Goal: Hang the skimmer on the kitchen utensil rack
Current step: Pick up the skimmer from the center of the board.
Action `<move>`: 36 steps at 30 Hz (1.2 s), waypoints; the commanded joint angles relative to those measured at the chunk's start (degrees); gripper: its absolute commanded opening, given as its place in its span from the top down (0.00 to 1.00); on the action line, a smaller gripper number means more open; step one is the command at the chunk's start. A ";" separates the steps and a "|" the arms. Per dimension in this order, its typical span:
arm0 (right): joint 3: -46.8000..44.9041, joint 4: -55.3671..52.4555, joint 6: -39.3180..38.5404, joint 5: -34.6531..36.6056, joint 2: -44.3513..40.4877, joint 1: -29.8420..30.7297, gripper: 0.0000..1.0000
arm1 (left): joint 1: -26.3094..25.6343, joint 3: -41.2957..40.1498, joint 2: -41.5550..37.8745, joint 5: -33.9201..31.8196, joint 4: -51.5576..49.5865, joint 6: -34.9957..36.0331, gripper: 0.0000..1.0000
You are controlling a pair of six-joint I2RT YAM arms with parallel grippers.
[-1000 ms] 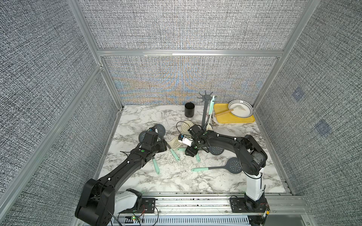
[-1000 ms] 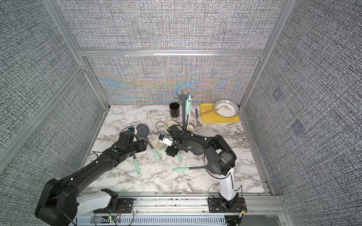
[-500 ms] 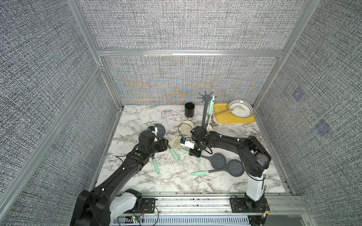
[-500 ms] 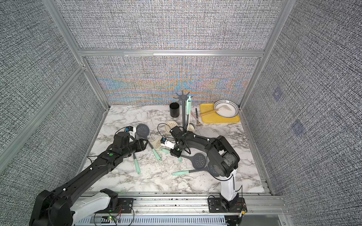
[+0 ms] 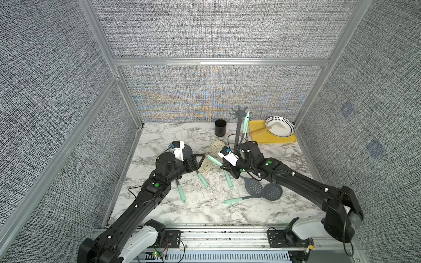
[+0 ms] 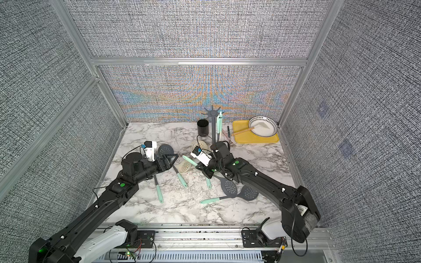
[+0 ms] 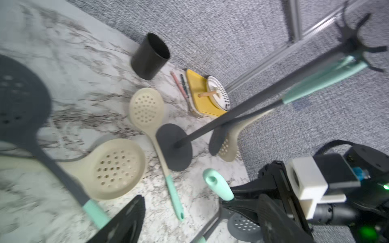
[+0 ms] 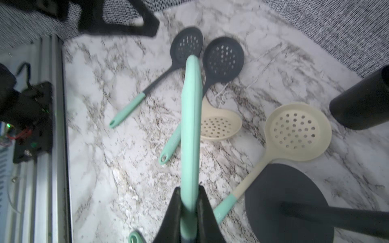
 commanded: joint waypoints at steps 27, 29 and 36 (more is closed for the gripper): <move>-3.18 23.07 17.81 -5.83 -9.37 6.12 0.51 | -7.83 12.47 -0.48 8.20 7.20 9.05 0.98; -1.30 17.78 11.64 3.52 -9.73 8.86 0.14 | -9.01 15.44 -1.32 0.97 -2.41 11.99 0.98; -5.19 21.66 2.98 21.22 -12.57 14.36 0.09 | -10.68 17.22 -3.05 -8.75 -9.74 11.86 0.98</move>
